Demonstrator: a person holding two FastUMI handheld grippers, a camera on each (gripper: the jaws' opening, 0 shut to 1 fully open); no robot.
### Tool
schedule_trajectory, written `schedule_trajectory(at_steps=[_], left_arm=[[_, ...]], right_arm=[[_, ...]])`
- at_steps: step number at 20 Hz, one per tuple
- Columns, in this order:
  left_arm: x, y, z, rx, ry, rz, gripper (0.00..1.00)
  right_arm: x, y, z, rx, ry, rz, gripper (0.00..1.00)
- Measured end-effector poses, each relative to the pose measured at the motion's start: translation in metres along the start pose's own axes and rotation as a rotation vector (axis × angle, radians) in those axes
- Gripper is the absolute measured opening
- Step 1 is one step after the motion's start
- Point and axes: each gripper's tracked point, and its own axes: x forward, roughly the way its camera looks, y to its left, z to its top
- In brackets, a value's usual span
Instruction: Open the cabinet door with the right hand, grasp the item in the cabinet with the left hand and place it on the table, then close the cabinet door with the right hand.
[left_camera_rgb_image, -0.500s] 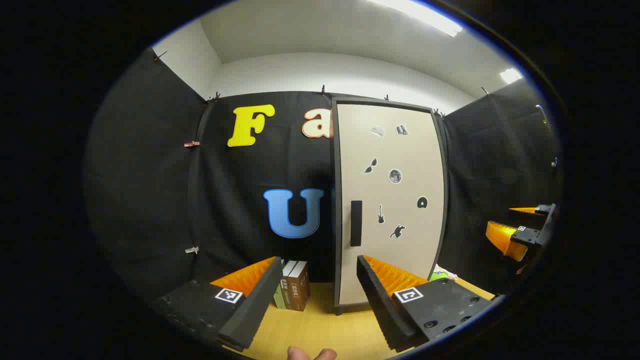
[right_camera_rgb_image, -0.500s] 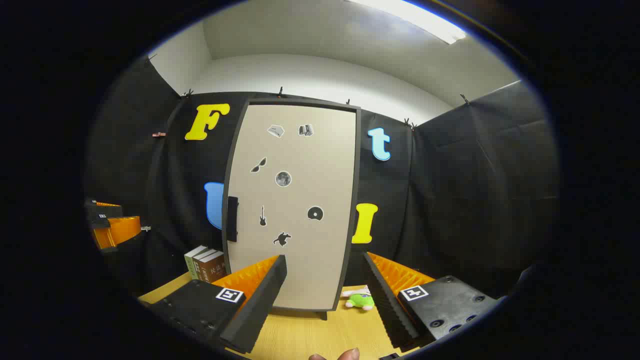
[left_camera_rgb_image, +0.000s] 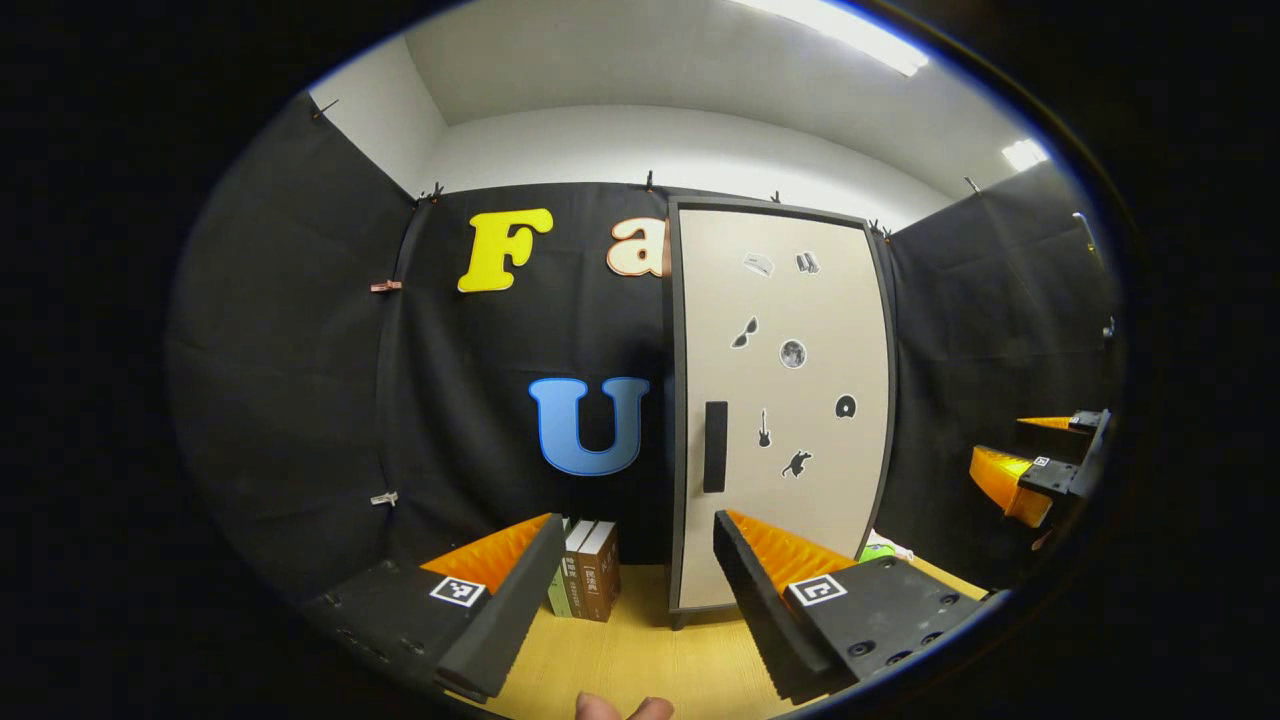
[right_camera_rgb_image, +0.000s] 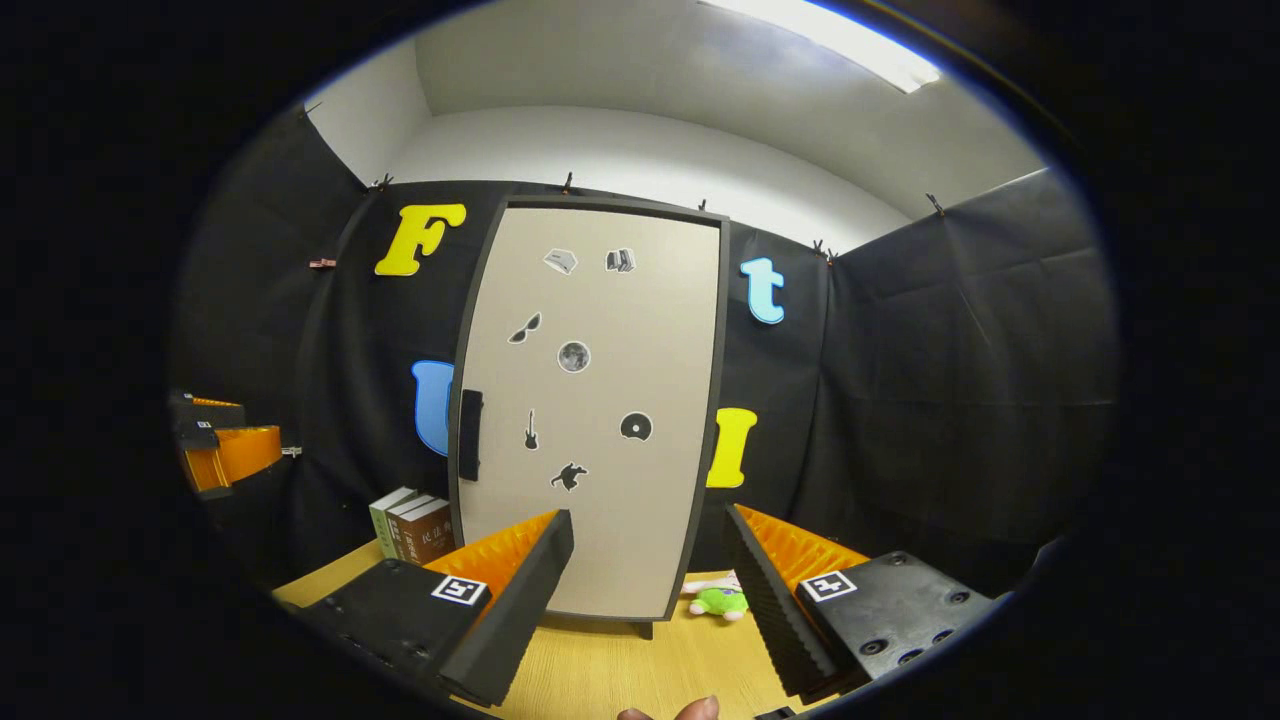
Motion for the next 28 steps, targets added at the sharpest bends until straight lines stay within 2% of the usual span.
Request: schedule_trajectory(at_steps=[5, 6, 12, 18, 20, 25, 28], left_arm=[[0.001, 0.010, 0.002, -0.014, -0.013, 0.009, 0.94], [0.002, 0.013, 0.002, -0.010, -0.017, 0.013, 0.94], [0.009, 0.026, -0.004, -0.016, -0.012, 0.034, 0.94], [0.014, 0.042, -0.012, 0.010, -0.008, 0.071, 0.94], [0.015, 0.047, -0.017, 0.009, -0.003, 0.080, 0.94], [0.020, 0.064, -0.032, 0.007, 0.021, 0.108, 0.94], [0.024, 0.074, -0.038, 0.002, 0.030, 0.121, 0.94]], right_arm=[[0.001, 0.003, -0.001, -0.006, -0.001, 0.004, 0.95], [0.002, 0.005, -0.001, -0.006, -0.002, 0.006, 0.98], [0.006, 0.013, -0.003, -0.006, -0.018, 0.014, 0.98], [0.025, 0.035, -0.011, -0.008, -0.011, 0.054, 0.97], [0.039, 0.046, -0.014, -0.013, -0.011, 0.070, 0.95], [0.084, 0.091, -0.009, -0.006, -0.039, 0.124, 0.98], [0.112, 0.126, -0.009, 0.037, -0.046, 0.168, 0.97]])
